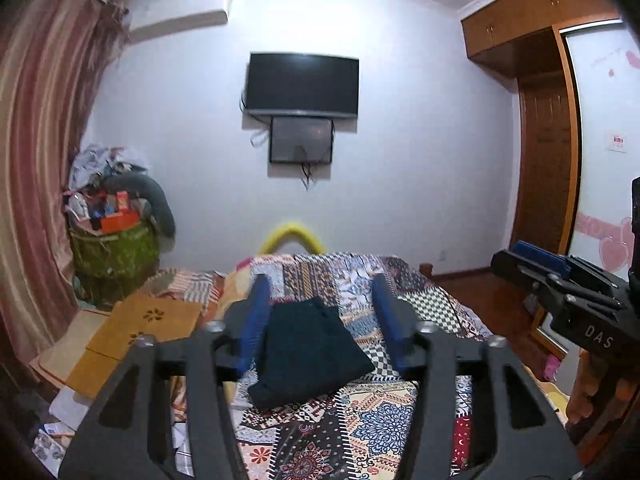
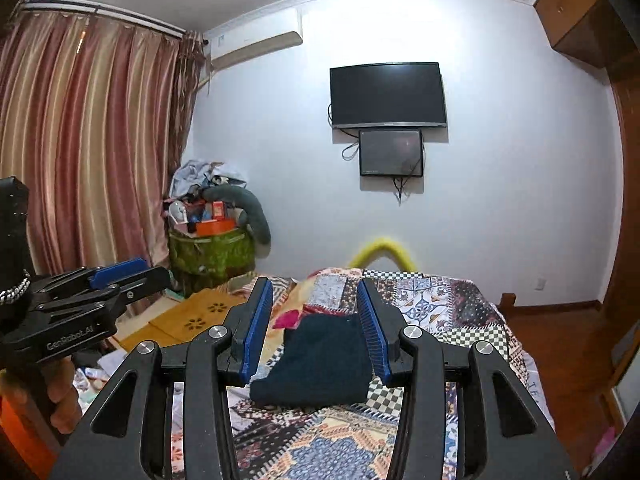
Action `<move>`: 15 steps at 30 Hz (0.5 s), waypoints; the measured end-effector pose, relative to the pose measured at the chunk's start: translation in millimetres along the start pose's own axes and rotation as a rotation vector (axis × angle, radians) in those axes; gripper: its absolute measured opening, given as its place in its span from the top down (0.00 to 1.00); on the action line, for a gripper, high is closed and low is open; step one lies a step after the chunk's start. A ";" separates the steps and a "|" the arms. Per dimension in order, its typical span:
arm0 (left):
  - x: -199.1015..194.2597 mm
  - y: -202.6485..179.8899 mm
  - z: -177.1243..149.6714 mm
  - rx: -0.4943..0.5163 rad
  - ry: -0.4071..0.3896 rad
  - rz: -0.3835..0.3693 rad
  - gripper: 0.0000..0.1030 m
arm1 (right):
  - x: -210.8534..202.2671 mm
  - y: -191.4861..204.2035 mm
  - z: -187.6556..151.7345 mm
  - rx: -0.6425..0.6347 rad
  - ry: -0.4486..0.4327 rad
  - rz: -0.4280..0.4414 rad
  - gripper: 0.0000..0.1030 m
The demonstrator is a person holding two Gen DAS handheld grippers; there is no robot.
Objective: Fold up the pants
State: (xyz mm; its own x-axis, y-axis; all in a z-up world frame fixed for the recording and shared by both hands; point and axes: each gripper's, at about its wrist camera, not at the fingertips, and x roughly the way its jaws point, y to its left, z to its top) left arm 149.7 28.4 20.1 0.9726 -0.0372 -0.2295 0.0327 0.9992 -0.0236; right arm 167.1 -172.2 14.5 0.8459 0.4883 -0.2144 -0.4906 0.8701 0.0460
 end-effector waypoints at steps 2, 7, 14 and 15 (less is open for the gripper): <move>-13.5 -0.6 -2.0 -0.004 -0.028 0.009 0.36 | -5.0 0.1 -1.0 0.013 -0.011 -0.009 0.40; -19.3 -2.2 -8.2 -0.006 -0.031 0.035 0.17 | -14.4 -1.1 -6.7 0.042 -0.034 -0.054 0.21; -23.8 -0.2 -15.8 -0.018 -0.036 0.055 0.01 | -19.7 3.9 -9.6 0.029 -0.034 -0.096 0.00; -25.5 -0.4 -16.1 -0.020 -0.037 0.055 0.01 | -18.7 4.1 -8.8 0.028 -0.033 -0.099 0.00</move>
State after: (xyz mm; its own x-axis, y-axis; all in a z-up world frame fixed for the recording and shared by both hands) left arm 121.2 28.7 10.3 0.9807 0.0185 -0.1946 -0.0251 0.9992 -0.0313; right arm 147.4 -178.4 10.1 0.8966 0.4013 -0.1874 -0.3986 0.9156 0.0536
